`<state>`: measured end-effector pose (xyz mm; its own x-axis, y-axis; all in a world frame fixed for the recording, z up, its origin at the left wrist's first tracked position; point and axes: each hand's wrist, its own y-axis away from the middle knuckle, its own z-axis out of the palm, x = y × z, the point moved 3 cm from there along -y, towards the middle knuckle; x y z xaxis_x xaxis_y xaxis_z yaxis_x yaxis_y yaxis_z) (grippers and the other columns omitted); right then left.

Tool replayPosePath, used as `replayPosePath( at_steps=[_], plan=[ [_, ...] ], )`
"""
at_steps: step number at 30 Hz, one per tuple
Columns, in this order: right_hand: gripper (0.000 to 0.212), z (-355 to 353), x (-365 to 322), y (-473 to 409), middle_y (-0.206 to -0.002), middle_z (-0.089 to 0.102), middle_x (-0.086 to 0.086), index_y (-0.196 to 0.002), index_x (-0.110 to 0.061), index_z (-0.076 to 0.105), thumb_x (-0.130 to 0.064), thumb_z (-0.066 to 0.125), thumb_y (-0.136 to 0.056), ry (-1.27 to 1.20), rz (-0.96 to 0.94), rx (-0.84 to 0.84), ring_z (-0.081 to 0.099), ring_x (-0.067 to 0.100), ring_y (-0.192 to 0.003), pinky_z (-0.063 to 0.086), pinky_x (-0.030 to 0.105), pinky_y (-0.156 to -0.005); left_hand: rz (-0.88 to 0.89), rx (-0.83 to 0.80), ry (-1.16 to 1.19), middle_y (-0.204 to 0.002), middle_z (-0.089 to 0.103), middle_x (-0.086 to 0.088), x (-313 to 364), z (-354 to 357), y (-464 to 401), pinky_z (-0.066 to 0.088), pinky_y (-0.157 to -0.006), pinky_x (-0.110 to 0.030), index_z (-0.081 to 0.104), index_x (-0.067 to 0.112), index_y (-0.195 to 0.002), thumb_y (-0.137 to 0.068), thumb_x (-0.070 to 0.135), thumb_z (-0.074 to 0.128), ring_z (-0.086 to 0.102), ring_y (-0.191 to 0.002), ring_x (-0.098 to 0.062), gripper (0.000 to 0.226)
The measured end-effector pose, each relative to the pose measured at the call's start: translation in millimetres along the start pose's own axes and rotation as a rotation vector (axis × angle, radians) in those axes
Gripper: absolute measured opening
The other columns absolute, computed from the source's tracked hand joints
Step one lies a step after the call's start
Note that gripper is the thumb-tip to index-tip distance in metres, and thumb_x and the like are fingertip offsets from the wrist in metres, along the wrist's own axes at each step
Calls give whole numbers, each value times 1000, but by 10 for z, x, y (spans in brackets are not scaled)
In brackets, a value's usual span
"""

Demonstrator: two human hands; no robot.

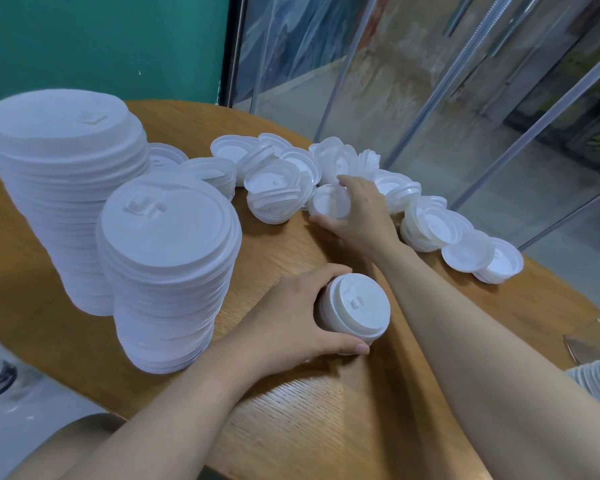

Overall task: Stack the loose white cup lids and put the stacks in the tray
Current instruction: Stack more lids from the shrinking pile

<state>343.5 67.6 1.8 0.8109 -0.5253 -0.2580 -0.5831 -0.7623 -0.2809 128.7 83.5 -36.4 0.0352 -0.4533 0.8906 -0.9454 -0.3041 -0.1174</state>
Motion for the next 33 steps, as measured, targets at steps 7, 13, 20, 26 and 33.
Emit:
replayPosePath(
  at_steps=[7,13,20,26,33],
  plan=[
    [78,-52,31,50,-141,55,3,-144,-15,52,-50,82,-82,-140,64,51,43,21,-134,35,34,-112,4,4,-13,-122,61,32,-1,36,-21,47,-107,-34,47,53,-135,-51,74,84,55,-122,-2,94],
    [67,-538,-120,450,-133,59,-12,-137,-21,60,-49,84,-80,-308,60,79,50,9,-128,42,27,-106,0,13,-25,-118,62,32,25,18,-5,47,-104,-28,48,53,-130,-54,67,89,55,-117,4,87],
    [68,-992,-193,1197,-126,63,-15,-131,-31,62,-66,79,-75,-305,0,-13,56,-2,-118,38,6,-94,-12,2,1,-117,66,27,75,5,-7,51,-100,-31,52,49,-132,-52,65,89,59,-113,5,90],
    [65,-851,-264,1634,-127,63,-18,-131,-30,62,-63,75,-76,-340,-17,-45,57,4,-122,41,12,-98,-6,44,-42,-113,57,20,130,24,-5,50,-101,-36,50,56,-133,-53,65,89,53,-113,-4,90],
    [68,-691,-277,1724,-128,62,-21,-133,-31,60,-61,77,-75,-361,-5,-80,56,3,-122,39,11,-98,-24,13,-44,-119,56,20,126,23,-1,49,-103,-38,49,56,-132,-54,60,89,50,-117,-3,88]
  ],
)
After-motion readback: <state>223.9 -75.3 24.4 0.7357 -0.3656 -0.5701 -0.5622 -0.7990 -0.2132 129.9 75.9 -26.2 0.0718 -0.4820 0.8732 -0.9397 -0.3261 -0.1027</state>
